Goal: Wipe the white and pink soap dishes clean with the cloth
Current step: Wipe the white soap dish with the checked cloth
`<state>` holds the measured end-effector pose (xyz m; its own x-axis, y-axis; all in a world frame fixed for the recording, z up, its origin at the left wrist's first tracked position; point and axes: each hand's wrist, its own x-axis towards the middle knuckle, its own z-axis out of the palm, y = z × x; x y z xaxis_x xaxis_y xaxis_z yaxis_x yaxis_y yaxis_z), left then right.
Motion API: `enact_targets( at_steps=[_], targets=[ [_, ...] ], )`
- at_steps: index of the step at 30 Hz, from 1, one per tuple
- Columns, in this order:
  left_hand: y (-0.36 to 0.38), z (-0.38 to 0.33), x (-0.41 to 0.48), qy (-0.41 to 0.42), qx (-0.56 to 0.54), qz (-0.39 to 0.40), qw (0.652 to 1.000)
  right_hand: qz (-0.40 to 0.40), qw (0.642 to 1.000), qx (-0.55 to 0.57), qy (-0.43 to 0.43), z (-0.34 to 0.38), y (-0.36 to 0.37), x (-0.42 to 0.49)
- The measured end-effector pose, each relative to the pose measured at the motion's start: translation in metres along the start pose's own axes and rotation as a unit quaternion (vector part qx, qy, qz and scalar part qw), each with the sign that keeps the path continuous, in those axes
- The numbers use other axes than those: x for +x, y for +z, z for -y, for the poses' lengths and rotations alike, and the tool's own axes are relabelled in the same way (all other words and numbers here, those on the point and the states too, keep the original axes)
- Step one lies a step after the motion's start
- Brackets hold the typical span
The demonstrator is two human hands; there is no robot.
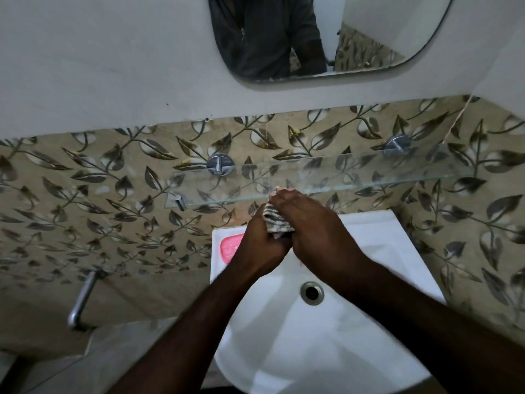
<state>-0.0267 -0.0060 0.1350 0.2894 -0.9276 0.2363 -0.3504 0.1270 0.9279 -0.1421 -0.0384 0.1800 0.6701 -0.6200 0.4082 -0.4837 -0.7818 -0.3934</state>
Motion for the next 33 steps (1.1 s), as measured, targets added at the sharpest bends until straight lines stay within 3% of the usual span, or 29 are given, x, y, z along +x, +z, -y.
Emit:
enact_targets(
  at_steps=[4, 9, 12, 14, 19, 22, 24, 29, 33],
  targets=[
    [-0.002, -0.002, 0.001, 0.005, 0.064, -0.011, 0.998, -0.03, 0.993, 0.07, 0.091, -0.011, -0.014, 0.01],
    [-0.003, -0.001, -0.001, 0.005, 0.009, -0.008, 1.0, -0.005, 1.0, -0.001, -0.007, 0.001, 0.003, 0.0],
    [-0.003, -0.011, -0.004, 0.029, 0.05, -0.004, 0.998, -0.022, 0.991, 0.103, 0.087, -0.009, -0.015, 0.007],
    [-0.002, -0.018, -0.004, 0.046, 0.073, -0.018, 0.996, -0.036, 0.988, 0.109, 0.107, -0.008, -0.019, 0.007],
    [-0.007, -0.02, -0.003, 0.049, 0.017, -0.022, 0.998, -0.053, 0.998, 0.03, -0.004, 0.01, -0.006, 0.0],
    [-0.006, -0.023, -0.007, 0.054, 0.051, -0.023, 0.997, -0.035, 0.985, 0.144, 0.091, 0.001, -0.023, 0.005],
    [-0.007, -0.025, -0.008, 0.054, 0.064, -0.035, 0.996, -0.041, 0.979, 0.154, 0.13, 0.001, -0.023, 0.006],
    [-0.015, -0.027, -0.009, 0.087, 0.016, -0.011, 0.996, -0.079, 0.995, 0.064, 0.024, 0.023, -0.009, -0.005],
    [-0.019, -0.025, -0.01, 0.069, 0.083, -0.004, 0.994, -0.043, 0.967, 0.23, 0.104, 0.006, -0.02, 0.003]
  ],
)
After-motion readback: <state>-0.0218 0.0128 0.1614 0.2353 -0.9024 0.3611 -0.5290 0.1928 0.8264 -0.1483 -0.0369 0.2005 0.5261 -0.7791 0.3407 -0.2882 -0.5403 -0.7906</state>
